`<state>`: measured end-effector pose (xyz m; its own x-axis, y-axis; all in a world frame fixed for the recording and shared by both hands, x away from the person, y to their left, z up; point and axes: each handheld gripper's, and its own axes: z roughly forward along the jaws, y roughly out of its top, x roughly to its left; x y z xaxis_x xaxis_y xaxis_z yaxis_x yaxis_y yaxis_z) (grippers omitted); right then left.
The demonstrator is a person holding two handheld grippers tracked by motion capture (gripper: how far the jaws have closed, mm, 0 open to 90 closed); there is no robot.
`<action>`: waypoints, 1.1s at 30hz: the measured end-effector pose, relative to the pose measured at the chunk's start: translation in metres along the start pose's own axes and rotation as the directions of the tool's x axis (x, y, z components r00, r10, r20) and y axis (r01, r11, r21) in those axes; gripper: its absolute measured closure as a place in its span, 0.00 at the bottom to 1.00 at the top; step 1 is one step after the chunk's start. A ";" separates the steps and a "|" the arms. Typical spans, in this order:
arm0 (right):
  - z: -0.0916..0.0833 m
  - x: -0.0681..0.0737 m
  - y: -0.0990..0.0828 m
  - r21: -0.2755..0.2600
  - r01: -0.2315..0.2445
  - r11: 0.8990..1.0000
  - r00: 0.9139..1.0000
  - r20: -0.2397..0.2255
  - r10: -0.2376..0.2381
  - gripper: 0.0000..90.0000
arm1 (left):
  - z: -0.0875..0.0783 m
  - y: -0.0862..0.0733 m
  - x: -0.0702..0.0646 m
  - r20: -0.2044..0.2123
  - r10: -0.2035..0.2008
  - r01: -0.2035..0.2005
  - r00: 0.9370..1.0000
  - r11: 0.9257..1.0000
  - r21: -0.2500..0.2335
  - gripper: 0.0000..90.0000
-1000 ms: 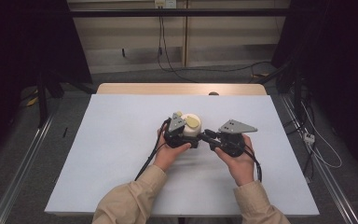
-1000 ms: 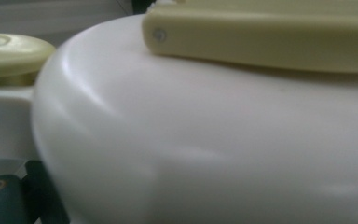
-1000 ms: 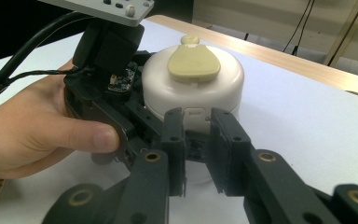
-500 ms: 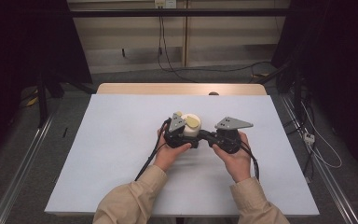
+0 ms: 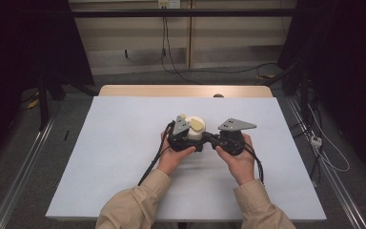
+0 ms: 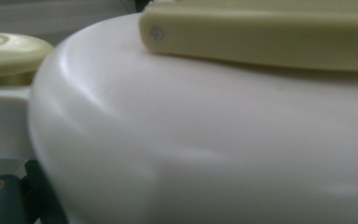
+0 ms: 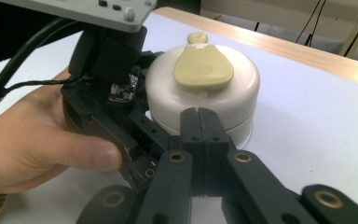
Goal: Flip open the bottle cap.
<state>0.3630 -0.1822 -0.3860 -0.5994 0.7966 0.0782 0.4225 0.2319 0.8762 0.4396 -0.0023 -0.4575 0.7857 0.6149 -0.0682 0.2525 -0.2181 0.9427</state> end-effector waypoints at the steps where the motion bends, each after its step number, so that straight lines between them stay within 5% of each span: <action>1: 0.000 0.000 0.000 0.000 -0.002 1.000 1.000 0.001 0.002 1.00 | 0.000 0.000 0.000 -0.001 -0.002 0.002 1.000 1.000 0.000 0.06; 33: 0.006 -0.002 0.005 0.006 0.023 1.000 1.000 0.011 -0.023 1.00 | 0.000 0.000 -0.001 -0.009 -0.002 0.002 1.000 1.000 0.001 0.06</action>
<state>0.3698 -0.1794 -0.3847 -0.6016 0.7971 0.0527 0.4129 0.2538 0.8747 0.4388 -0.0030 -0.4573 0.7801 0.6221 -0.0669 0.2545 -0.2178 0.9422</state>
